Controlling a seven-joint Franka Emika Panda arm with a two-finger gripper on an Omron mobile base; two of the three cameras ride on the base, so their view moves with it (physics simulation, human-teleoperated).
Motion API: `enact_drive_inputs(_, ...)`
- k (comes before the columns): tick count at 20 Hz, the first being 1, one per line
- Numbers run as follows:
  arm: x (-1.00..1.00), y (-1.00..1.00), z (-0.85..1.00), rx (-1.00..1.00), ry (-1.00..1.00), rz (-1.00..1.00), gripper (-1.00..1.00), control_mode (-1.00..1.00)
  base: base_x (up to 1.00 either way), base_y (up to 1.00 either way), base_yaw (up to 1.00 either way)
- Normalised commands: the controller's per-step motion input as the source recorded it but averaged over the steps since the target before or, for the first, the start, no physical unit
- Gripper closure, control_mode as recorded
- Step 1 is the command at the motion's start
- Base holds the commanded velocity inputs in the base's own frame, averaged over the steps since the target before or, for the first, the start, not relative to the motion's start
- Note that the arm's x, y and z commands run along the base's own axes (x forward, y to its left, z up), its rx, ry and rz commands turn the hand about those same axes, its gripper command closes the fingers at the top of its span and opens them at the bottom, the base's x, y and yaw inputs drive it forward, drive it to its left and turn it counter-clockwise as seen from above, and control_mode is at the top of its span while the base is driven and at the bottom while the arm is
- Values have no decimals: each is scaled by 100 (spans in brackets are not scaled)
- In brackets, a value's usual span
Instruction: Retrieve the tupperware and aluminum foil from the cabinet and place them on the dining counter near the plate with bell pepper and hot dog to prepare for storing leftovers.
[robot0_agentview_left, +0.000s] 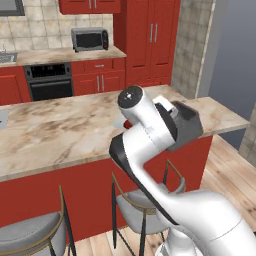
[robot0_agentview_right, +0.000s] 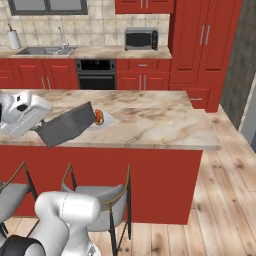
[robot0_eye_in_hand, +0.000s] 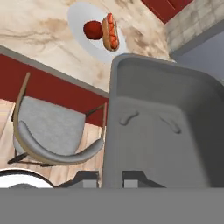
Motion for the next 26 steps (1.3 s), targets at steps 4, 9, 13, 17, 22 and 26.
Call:
enact_drive_inputs(4, 37, 22, 9, 29, -17, 0, 100, -100, 0, 0, 0)
enact_drive_inputs(9, 34, 42, 3, 25, -13, 1, 100, -100, 0, 0, 0)
enact_drive_inputs(13, 23, 66, 0, 17, -3, 10, 100, -100, 0, 0, 0)
enact_drive_inputs(17, 24, 73, 0, 8, 0, 16, 100, -100, 0, 0, 0)
enact_drive_inputs(22, 47, 60, -4, 0, 10, 19, 100, -100, 0, 0, 0)
enact_drive_inputs(26, 70, 48, -18, 0, 11, 16, 100, -100, 0, 0, 0)
